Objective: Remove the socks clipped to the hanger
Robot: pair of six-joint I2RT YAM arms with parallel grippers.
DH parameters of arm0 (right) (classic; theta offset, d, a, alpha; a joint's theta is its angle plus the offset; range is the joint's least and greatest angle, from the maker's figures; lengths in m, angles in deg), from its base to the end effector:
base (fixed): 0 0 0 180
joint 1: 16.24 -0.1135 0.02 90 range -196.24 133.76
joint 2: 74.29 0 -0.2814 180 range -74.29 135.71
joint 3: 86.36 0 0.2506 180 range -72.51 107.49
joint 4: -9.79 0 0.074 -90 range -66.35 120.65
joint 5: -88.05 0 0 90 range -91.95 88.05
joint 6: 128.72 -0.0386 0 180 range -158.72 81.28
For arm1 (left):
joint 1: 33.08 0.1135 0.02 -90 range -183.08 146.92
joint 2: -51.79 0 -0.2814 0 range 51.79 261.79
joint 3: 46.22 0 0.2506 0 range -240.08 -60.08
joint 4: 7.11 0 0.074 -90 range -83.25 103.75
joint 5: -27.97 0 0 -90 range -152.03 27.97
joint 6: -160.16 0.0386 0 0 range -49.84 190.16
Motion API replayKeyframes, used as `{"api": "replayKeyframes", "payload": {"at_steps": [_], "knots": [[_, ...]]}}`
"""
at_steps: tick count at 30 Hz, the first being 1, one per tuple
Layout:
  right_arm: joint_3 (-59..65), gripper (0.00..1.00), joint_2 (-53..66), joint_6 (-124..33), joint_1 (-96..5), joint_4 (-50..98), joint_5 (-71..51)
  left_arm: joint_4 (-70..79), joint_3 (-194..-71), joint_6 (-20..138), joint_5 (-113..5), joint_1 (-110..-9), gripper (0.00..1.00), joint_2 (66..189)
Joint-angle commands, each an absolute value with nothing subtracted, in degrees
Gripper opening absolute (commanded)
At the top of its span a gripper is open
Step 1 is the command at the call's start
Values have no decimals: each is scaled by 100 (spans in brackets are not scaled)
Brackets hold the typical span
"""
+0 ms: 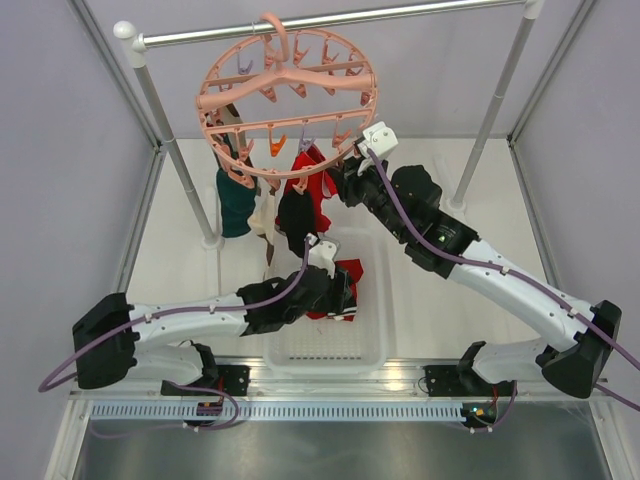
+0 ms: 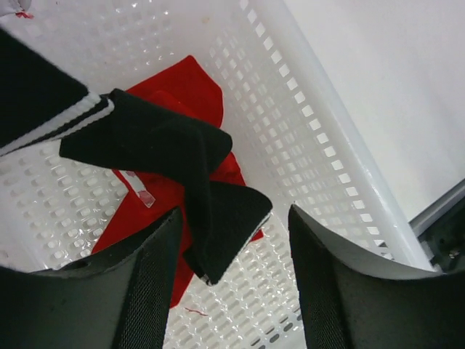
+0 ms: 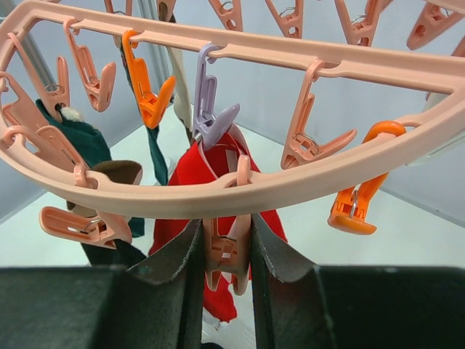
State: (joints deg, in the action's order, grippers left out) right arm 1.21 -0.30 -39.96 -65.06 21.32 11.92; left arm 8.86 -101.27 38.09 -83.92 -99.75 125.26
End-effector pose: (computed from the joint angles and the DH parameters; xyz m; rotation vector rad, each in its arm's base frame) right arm 0.2028 0.2177 0.4468 -0.4452 1.4930 0.5075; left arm 0.1195 -0.2407 0.2421 0.4342 2.1387 -0.5955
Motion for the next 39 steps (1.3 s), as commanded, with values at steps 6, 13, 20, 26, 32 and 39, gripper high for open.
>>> {"api": "replayKeyframes", "payload": {"at_steps": [6, 13, 20, 26, 32, 39], "knots": [[414, 4, 15, -3942, -6397, 2083, 1203, 1157, -9989, 3976, -8347, -9996, 66, 11053], [431, 4, 6, -3986, -6326, 2110, 1089, 2212, -10007, 3414, -9322, -9979, 68, 10164], [466, 4, 15, -4074, -6282, 2118, 957, 2205, -9875, 3289, -9194, -9295, 70, 10171], [458, 4, 24, -4127, -6265, 2136, 860, 1564, -9822, 3737, -8411, -8415, 71, 10250], [466, 4, 15, -4162, -6247, 2145, 764, 702, -9708, 4273, -7436, -7843, 73, 10557], [493, 4, 15, -4189, -6221, 2162, 641, -353, -9558, 4678, -7135, -7738, 73, 10839]]}}
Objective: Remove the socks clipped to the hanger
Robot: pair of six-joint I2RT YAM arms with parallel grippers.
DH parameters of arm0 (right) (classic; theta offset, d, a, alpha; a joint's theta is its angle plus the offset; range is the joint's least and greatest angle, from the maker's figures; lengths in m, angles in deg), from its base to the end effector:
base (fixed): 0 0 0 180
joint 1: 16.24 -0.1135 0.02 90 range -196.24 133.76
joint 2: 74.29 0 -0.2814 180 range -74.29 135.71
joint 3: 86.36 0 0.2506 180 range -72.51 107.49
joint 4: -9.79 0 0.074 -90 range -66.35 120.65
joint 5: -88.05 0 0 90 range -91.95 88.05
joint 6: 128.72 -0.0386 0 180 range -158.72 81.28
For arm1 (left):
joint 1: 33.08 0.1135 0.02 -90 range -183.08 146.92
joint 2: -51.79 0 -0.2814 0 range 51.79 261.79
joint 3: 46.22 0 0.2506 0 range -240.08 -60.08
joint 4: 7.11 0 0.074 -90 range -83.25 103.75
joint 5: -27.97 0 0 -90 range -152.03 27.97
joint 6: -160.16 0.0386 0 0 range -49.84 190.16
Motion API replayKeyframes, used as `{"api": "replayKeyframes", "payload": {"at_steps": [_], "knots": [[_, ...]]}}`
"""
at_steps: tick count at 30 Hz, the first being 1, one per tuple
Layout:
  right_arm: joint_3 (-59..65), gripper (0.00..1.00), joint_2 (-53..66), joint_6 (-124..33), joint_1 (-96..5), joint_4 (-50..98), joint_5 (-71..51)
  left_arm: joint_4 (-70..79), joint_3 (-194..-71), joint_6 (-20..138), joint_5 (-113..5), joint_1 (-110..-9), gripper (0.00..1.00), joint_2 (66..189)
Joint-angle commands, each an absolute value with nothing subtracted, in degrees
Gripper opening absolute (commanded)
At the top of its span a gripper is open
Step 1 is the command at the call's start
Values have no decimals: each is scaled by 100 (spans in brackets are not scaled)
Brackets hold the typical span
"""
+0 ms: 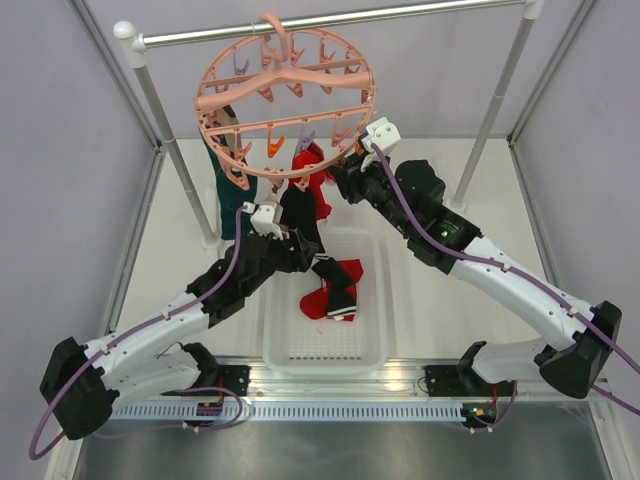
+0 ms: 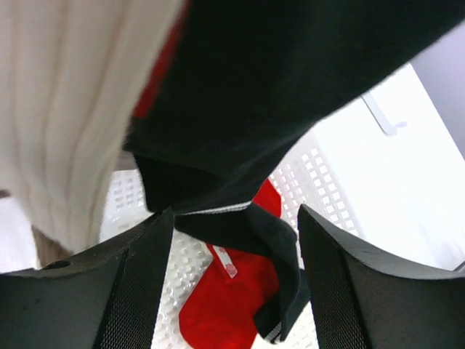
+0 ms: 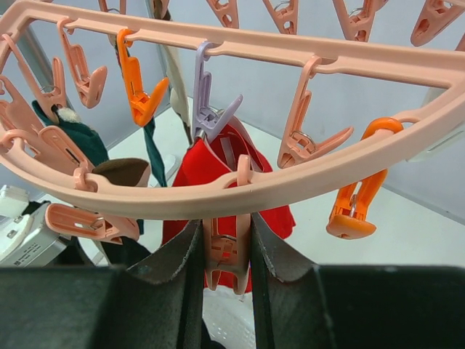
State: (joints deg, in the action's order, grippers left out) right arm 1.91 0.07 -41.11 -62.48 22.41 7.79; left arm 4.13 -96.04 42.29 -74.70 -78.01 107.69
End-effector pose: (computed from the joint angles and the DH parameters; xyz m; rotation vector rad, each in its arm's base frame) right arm 0.2118 0.2117 0.4472 -0.4586 1.5053 0.5385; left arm 0.1603 -0.1480 0.2867 0.1293 1.9159 -0.6645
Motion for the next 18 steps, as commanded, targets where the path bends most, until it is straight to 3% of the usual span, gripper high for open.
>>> {"api": "replayKeyframes", "payload": {"at_steps": [1, 6, 10, 18], "knots": [[493, 4, 6, -4206, -6212, 2162, 623, -502, -9550, 4705, -7117, -7738, 73, 10874], [493, 4, -2, -4241, -6203, 2171, 553, -679, -9523, 4722, -7012, -7738, 67, 11067], [484, 4, -3, -4268, -6203, 2171, 526, -679, -9479, 4670, -7152, -7738, 55, 11103], [510, 4, -11, -4268, -6194, 2180, 509, 235, -9480, 4371, -8119, -7746, 64, 10796]]}}
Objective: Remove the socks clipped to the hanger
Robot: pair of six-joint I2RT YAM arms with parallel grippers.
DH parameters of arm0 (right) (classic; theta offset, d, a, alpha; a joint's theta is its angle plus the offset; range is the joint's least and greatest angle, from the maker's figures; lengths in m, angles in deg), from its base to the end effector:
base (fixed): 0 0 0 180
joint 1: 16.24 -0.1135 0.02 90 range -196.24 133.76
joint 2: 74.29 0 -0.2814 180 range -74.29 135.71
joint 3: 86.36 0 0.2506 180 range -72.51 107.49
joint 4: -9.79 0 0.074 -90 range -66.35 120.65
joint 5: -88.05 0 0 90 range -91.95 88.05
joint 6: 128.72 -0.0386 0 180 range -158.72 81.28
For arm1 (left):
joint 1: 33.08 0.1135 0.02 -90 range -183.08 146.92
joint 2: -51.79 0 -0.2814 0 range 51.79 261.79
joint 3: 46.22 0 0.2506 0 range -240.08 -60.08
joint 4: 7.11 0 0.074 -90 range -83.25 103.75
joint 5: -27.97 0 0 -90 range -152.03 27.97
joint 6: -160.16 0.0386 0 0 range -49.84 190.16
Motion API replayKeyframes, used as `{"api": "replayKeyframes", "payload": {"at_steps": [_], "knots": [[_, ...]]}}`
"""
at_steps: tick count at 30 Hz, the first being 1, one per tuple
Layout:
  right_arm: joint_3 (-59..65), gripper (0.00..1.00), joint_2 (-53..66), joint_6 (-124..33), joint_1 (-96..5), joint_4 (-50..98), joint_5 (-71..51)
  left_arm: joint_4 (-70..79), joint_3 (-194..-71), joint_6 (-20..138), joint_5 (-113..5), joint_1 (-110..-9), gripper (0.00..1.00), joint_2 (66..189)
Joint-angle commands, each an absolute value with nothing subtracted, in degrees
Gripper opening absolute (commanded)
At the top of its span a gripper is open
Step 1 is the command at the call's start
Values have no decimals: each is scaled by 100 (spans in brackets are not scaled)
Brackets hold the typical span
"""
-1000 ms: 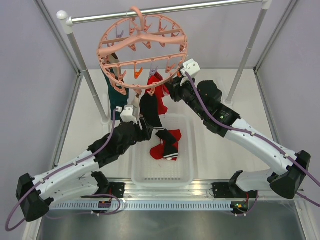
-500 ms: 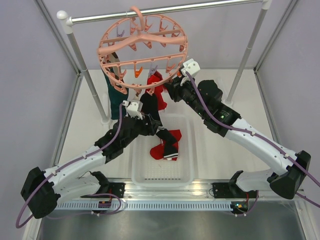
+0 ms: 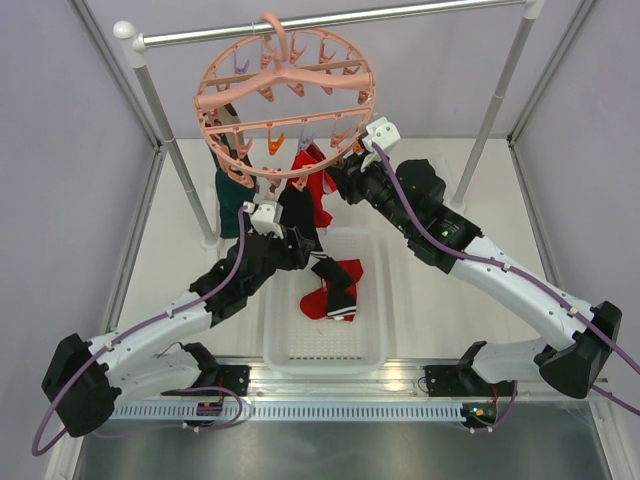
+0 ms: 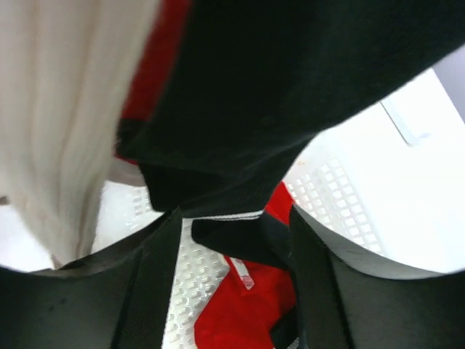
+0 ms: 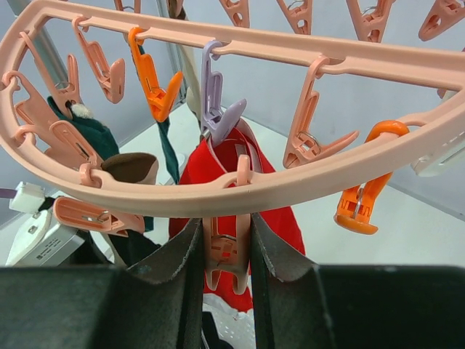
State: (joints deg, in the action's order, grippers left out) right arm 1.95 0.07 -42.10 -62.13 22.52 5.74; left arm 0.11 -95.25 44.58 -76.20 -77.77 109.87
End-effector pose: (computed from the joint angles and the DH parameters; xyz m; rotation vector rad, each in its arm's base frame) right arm 0.2122 0.2115 0.4473 -0.4701 1.5067 0.5743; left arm 0.1671 -0.1520 0.2817 0.1396 1.8873 -0.6217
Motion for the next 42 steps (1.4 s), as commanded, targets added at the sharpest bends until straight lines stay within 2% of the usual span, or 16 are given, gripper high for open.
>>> {"api": "replayKeyframes", "payload": {"at_steps": [1, 9, 16, 20, 23, 26, 27, 29, 30, 31, 32, 35, 36, 38, 39, 42], "knots": [[536, 4, 6, -4268, -6186, 2189, 517, 253, -9444, 4353, -8136, -7746, 66, 10760], [721, 4, 68, -4268, -6194, 2294, 421, -72, -9198, 4731, -7961, -7711, 72, 10575], [871, 4, 103, -4285, -6186, 2347, 324, -1160, -9014, 5197, -7136, -7615, 73, 10654], [932, 4, 112, -4303, -6186, 2523, 280, -1591, -8970, 5241, -6880, -7597, 71, 10795], [967, 4, 94, -4303, -6185, 2558, 254, -1751, -8987, 5153, -6652, -7606, 67, 10883], [941, 4, 59, -4320, -6185, 2584, 262, -1856, -8996, 5022, -6502, -7597, 54, 10918], [906, 4, 59, -4329, -6177, 2584, 262, -1857, -8996, 4986, -6458, -7606, 43, 10918], [871, 4, 41, -4329, -6186, 2584, 306, -1848, -8996, 4934, -6344, -7606, 29, 10918], [836, 5, 33, -4338, -6186, 2584, 315, -1822, -8996, 4916, -6283, -7606, 14, 10909], [818, 6, 33, -4338, -6186, 2584, 333, -1795, -9013, 4898, -6221, -7606, 7, 10918], [809, 8, 41, -4347, -6186, 2593, 333, -1717, -9066, 4889, -6090, -7623, 3, 10944], [774, 19, 41, -4373, -6168, 2637, 359, -1366, -9215, 4889, -6089, -7702, 2, 10980], [748, 28, 33, -4391, -6151, 2654, 342, -1277, -9242, 4872, -6106, -7737, 2, 10971], [643, 37, -37, -4469, -6142, 2663, 289, -962, -9338, 4819, -6141, -7746, 2, 10962], [590, 46, -73, -4496, -6124, 2663, 211, -847, -9365, 4776, -6168, -7746, 2, 10962], [318, 58, -292, -4628, -6072, 2637, 17, -522, -9417, 4705, -6185, -7746, 2, 10927]]}}
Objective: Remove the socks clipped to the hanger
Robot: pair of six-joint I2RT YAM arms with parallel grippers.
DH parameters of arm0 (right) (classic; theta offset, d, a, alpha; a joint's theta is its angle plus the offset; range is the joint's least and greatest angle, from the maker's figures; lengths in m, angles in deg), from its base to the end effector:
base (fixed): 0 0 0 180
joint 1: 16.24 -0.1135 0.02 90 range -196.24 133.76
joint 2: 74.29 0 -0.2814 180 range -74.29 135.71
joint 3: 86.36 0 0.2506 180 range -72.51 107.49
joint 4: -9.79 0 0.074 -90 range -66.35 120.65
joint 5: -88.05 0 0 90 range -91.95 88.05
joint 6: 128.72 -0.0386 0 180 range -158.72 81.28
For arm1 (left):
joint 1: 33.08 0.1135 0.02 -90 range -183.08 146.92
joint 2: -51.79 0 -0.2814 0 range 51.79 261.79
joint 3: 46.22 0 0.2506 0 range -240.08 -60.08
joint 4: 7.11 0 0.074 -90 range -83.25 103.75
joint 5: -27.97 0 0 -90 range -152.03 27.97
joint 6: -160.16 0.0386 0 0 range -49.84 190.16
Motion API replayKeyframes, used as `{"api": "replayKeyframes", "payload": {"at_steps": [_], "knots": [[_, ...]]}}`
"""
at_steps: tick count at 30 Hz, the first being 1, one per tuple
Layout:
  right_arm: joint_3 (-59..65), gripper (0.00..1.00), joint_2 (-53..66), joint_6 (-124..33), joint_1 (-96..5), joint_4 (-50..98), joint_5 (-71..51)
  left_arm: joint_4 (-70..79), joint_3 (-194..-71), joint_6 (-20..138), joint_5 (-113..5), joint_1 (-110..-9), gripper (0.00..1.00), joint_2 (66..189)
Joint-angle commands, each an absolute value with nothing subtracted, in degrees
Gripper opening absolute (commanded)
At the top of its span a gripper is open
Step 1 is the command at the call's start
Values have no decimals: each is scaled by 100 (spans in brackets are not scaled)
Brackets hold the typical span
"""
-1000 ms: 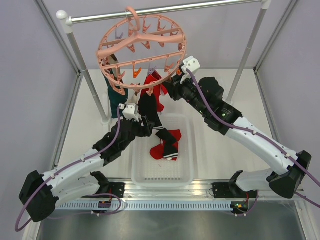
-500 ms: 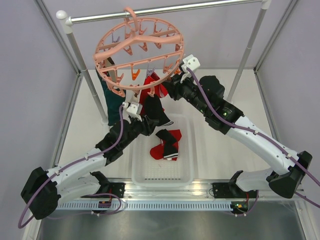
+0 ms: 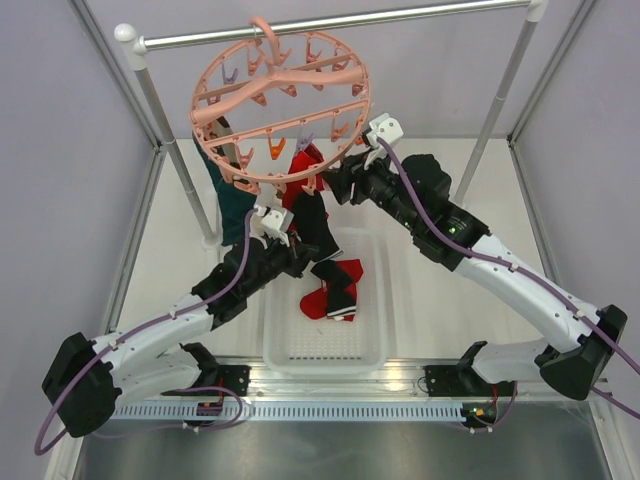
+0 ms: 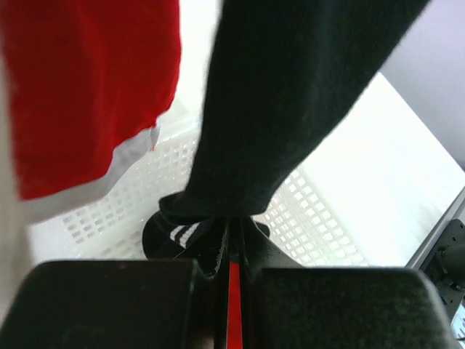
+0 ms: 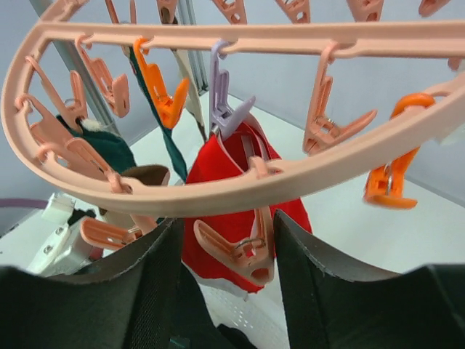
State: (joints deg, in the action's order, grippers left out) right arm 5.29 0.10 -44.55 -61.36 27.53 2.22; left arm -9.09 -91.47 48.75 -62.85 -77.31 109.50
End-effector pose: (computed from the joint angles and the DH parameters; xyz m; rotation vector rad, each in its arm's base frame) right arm 0.2109 0.2078 0.4579 -0.4879 1.5400 0.6355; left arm 0.1617 -0.1566 0.2768 0.3508 1.7930 -0.8129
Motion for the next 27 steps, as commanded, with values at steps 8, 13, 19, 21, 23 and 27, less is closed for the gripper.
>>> {"api": "replayKeyframes", "payload": {"at_steps": [8, 13, 19, 21, 23, 27], "knots": [[-438, 65, -978, -4795, -6019, 2409, -791, 200, -9848, 4687, -6089, -7747, 2, 11120], [-1001, 66, -1294, -4777, -6018, 1689, -1714, 341, -9954, 4678, -6036, -7755, 2, 11208], [-940, 66, -1014, -4470, -6387, 1494, -1409, 367, -9980, 4661, -5983, -7755, 2, 11296], [-826, 66, -926, -4295, -6580, 1494, -1015, 367, -9980, 4661, -5992, -7755, 2, 11305], [-738, 66, -794, -4154, -6738, 1495, -732, 376, -9980, 4661, -5992, -7747, 2, 11314], [-694, 68, -618, -3995, -6766, 1407, -248, 385, -10007, 4661, -5940, -7746, 2, 11349]]}}
